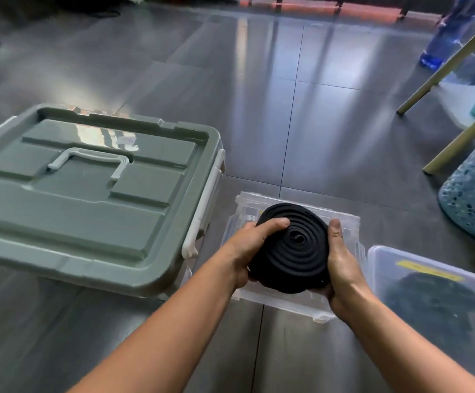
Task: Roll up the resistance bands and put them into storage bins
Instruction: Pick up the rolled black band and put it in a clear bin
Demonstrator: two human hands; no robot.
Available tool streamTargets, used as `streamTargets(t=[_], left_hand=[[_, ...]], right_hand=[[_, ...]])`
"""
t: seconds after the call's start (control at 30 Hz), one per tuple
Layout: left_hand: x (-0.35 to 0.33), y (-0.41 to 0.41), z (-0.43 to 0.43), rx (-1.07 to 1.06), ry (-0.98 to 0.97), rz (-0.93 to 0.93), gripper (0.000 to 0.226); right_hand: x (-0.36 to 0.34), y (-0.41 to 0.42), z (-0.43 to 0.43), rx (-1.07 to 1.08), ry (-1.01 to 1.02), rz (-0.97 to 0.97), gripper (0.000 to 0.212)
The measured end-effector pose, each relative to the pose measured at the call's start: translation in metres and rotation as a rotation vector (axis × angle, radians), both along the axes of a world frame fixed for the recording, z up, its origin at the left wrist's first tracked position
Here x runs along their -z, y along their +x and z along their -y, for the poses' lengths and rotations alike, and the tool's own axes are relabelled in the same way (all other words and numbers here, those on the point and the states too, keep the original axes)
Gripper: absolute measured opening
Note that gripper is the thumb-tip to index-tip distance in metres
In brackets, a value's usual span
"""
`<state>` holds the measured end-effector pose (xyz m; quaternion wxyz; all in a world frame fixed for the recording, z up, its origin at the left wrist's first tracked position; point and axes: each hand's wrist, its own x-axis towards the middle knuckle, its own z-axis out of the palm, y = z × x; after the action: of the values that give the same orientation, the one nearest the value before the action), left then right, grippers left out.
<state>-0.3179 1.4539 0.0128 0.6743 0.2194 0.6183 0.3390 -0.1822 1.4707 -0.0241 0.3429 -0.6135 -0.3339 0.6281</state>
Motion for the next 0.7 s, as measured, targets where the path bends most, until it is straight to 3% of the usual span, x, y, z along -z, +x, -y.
streamTargets(t=[0.13,0.43,0.7], left_hand=[[0.008,-0.004,-0.007,0.039,-0.059,0.008,0.02],[0.028,0.007,-0.018,0.055,-0.267,0.087,0.033],[0.039,0.012,-0.028,0.019,-0.235,0.088,0.03]], right_hand=[[0.01,0.002,-0.01,-0.034,-0.069,0.007,0.057],[0.03,0.01,-0.019,-0.085,-0.351,0.004,0.06],[0.04,0.017,-0.035,-0.058,-0.253,-0.031,0.026]])
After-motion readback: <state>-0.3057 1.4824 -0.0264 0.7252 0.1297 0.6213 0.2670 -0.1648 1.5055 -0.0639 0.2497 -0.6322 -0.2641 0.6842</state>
